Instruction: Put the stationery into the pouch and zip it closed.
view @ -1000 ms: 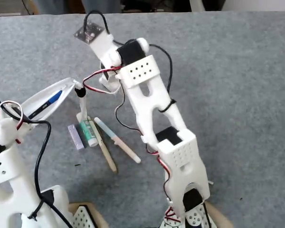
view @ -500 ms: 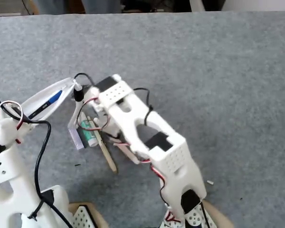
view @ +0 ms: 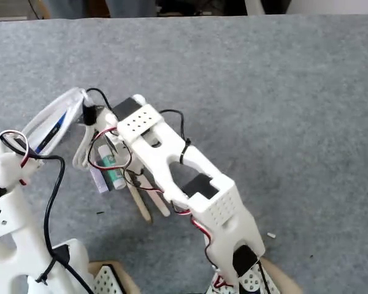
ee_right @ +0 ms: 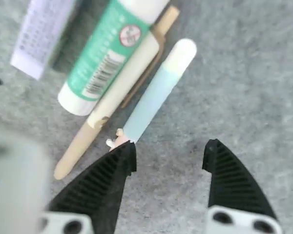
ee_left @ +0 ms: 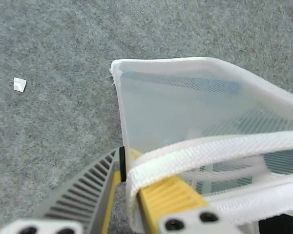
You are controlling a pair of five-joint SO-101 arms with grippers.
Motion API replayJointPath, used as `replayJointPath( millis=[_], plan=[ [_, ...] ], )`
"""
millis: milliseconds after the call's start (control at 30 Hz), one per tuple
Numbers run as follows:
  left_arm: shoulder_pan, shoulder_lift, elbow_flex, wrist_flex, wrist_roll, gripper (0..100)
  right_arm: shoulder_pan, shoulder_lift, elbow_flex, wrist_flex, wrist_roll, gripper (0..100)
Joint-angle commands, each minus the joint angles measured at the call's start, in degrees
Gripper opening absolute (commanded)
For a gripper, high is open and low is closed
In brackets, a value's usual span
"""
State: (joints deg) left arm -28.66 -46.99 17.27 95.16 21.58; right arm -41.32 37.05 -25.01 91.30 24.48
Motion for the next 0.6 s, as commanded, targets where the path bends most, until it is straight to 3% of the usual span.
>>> replayJointPath(
  millis=[0,567],
  plan=[
    [-0.66,-0.62,-1.89,0.26,-0.88,3,-2.99,-2.42,-4.18,0.09,0.00,24.4],
    [-2.77,-0.44,-1.71,0.26,-0.88,3,-4.40,-2.33,10.15,-15.47,0.00,24.4]
  ],
)
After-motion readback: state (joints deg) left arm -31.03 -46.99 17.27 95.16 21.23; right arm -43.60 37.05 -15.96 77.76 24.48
